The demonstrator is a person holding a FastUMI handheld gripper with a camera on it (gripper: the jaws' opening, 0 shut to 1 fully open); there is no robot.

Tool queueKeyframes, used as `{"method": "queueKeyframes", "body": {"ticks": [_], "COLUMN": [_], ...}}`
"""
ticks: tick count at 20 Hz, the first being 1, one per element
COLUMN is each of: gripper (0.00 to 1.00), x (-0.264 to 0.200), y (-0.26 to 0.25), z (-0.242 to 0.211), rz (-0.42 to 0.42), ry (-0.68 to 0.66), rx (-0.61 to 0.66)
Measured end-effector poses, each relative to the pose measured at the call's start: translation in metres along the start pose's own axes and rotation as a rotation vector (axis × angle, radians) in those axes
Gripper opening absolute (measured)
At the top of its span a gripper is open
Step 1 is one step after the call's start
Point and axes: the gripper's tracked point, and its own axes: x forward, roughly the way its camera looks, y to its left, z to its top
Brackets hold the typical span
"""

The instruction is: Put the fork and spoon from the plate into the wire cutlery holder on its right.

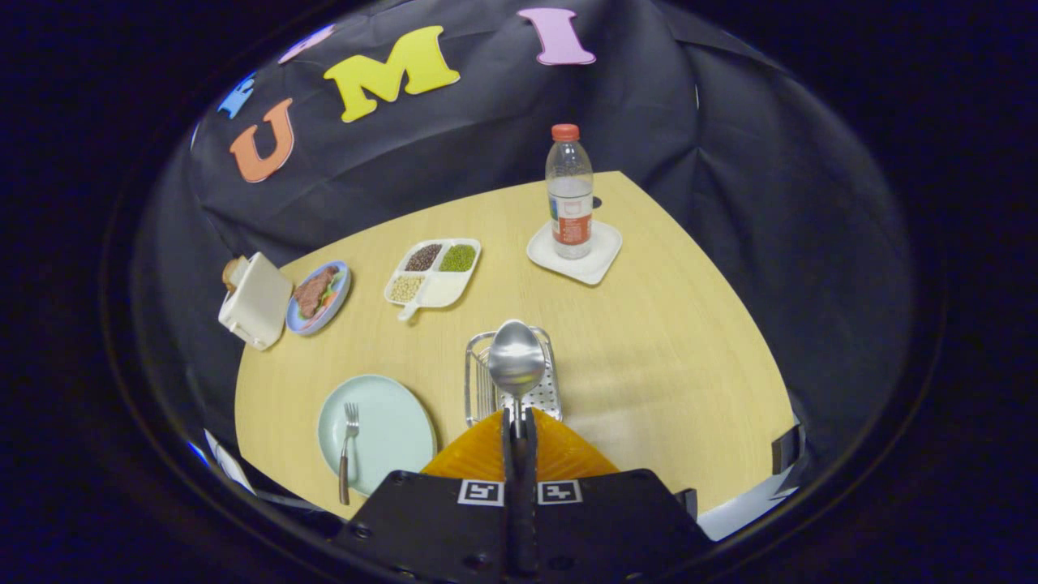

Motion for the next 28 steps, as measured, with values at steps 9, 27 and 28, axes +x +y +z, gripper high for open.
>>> {"method": "queueKeyframes", "body": {"ticks": [9, 27, 28], "gripper": [0.06, 0.95, 0.97], "x": [0.01, -0.06, -0.063], "y": [0.015, 0.065, 0.072], "z": [0.007, 0.025, 0.023], "rz": [0.013, 0.011, 0.01], "ry": [-0.045, -0.454, -0.472], "rx": [0.014, -0.091, -0.094]}}
